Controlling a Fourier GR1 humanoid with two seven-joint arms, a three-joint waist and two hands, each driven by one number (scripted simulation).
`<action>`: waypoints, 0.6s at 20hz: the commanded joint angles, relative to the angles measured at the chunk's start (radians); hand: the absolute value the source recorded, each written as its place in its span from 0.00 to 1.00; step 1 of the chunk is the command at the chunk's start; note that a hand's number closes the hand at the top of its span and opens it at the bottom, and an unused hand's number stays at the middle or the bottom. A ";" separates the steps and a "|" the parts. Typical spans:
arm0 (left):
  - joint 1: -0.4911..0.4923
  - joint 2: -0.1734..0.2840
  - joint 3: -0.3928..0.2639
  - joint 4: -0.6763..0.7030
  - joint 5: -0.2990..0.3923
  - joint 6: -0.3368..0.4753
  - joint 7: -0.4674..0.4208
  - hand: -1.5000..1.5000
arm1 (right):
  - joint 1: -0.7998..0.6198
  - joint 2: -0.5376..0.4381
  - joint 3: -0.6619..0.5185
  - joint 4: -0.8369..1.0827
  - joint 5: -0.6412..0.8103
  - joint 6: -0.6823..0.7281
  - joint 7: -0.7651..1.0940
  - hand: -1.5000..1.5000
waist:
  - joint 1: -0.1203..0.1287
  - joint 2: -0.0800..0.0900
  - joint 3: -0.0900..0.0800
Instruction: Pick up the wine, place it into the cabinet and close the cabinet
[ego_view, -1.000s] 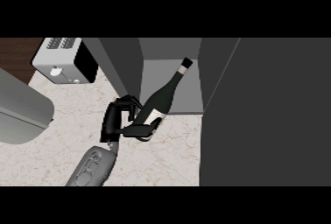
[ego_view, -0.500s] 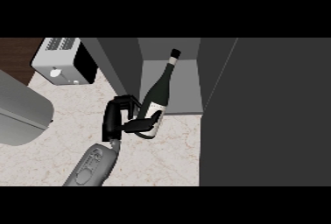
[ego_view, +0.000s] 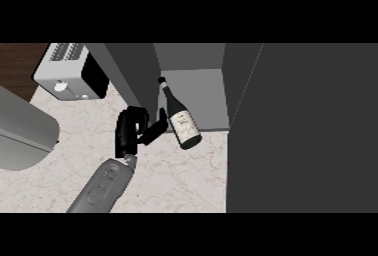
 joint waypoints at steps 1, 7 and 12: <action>-0.179 -0.088 -0.037 0.167 -0.025 -0.049 0.073 1.00 | 0.047 -0.007 -0.006 -0.089 -0.087 0.008 0.026 0.00 | -0.053 0.028 -0.014; -0.173 -0.073 -0.015 0.207 -0.032 -0.015 0.088 1.00 | 0.010 -0.001 0.024 -0.085 -0.079 0.000 0.040 0.00 | -0.062 0.037 -0.016; -0.175 -0.089 -0.006 0.229 -0.054 0.049 0.116 1.00 | 0.004 0.008 0.033 -0.051 -0.067 0.008 0.017 0.00 | -0.068 0.039 -0.015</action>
